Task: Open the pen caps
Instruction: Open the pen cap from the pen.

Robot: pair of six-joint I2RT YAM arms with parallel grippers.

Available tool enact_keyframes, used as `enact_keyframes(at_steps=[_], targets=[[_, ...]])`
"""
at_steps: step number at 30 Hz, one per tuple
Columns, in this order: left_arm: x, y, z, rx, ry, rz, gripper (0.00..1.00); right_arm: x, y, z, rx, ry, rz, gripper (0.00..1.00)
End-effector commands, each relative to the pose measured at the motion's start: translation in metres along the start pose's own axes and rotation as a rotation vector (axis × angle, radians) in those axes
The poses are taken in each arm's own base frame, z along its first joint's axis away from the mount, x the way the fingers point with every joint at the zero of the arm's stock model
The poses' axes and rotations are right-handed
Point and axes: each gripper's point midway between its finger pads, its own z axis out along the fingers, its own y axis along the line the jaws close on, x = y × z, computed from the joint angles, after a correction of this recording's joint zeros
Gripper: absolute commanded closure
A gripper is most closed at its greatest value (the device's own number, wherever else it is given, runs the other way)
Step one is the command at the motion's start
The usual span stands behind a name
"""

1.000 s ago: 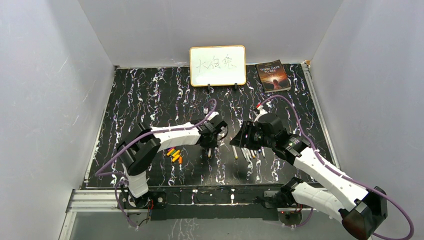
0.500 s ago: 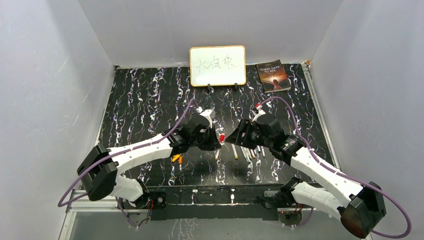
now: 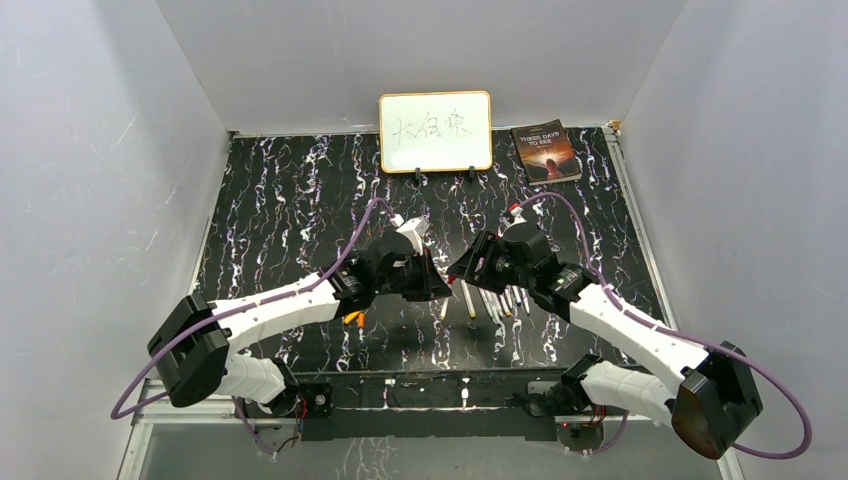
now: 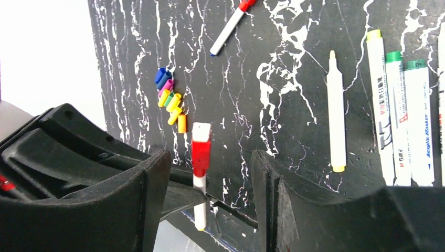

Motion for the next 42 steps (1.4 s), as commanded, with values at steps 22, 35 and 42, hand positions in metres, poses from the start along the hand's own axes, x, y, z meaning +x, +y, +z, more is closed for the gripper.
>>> enact_keyframes(at_steps=[22, 35, 42], targets=[[-0.011, -0.011, -0.002, 0.019, -0.011, 0.018, 1.00, -0.018, 0.024, 0.014, -0.052, -0.033, 0.024, 0.56], [-0.011, -0.011, 0.000, 0.023, -0.012, 0.008, 1.00, -0.009, 0.035, 0.026, -0.063, -0.012, 0.022, 0.62], [-0.011, -0.011, 0.000, 0.023, -0.012, 0.008, 1.00, -0.002, 0.040, 0.035, -0.059, 0.001, 0.014, 0.64]])
